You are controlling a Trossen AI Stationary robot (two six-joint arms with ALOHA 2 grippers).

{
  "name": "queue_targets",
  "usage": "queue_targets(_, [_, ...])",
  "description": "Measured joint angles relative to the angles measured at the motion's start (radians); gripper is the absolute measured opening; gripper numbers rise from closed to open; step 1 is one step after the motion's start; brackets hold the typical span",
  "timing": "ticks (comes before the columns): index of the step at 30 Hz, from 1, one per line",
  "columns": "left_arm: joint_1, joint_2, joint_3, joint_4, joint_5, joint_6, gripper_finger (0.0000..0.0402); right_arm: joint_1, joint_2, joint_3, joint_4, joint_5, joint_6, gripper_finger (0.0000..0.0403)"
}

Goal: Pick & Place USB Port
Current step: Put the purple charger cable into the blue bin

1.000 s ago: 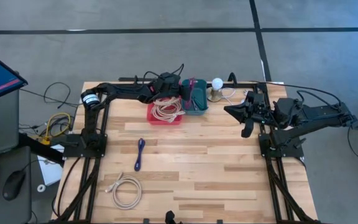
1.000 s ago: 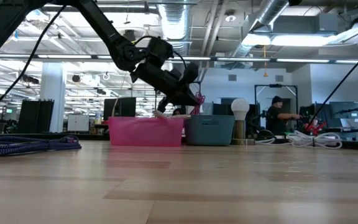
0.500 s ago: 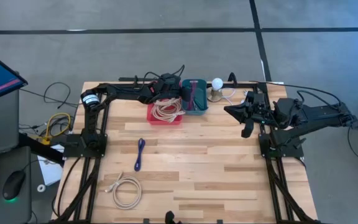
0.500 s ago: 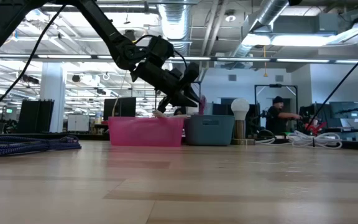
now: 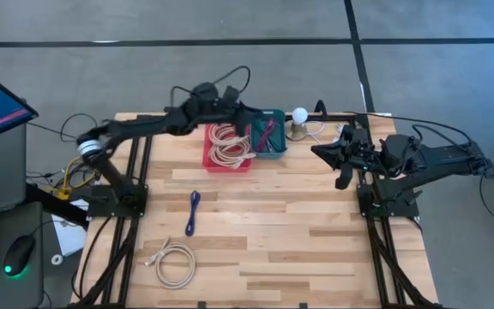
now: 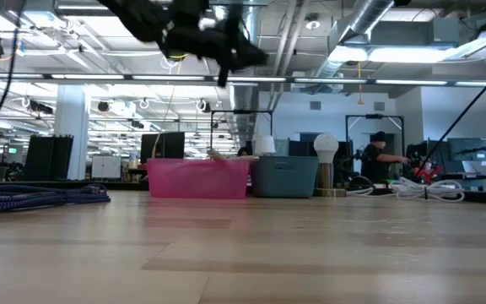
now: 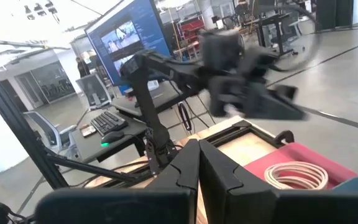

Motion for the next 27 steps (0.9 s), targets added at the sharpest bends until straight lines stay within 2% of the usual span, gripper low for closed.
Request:
queue_targets(3, [-0.024,-0.116,0.000,-0.130,0.037,0.047,0.0051,0.000,-0.007,0.000,-0.001,0.000,-0.001,0.0000])
queue_targets(11, [-0.147,-0.430,0.000,-0.593,0.022,0.132,0.0022,0.000,-0.012,0.000,-0.002,-0.008,-0.001,0.0000])
queue_targets(13, [-0.191,-0.493,0.000,-0.684,-0.029,0.130,0.0015,0.000,-0.012,0.000,-0.002,-0.008,-0.001,0.0000])
queue_targets(16, [-0.264,-0.560,0.000,-0.817,-0.177,0.096,0.0006,0.000,-0.012,0.000,-0.002,-0.008,-0.001,0.0000])
queue_targets(21, [-0.407,-0.605,-0.001,-1.050,-0.441,-0.086,0.0006,0.000,-0.012,0.000,-0.003,-0.008,-0.001,0.0000])
queue_targets(23, [-0.467,-0.605,-0.001,-1.122,-0.499,-0.167,0.0005,0.000,-0.012,0.000,-0.005,-0.008,-0.001,0.0000])
queue_targets(27, [-0.553,-0.592,-0.002,-1.227,-0.525,-0.338,0.0005,0.000,-0.012,0.000,-0.005,-0.008,-0.001,0.0000])
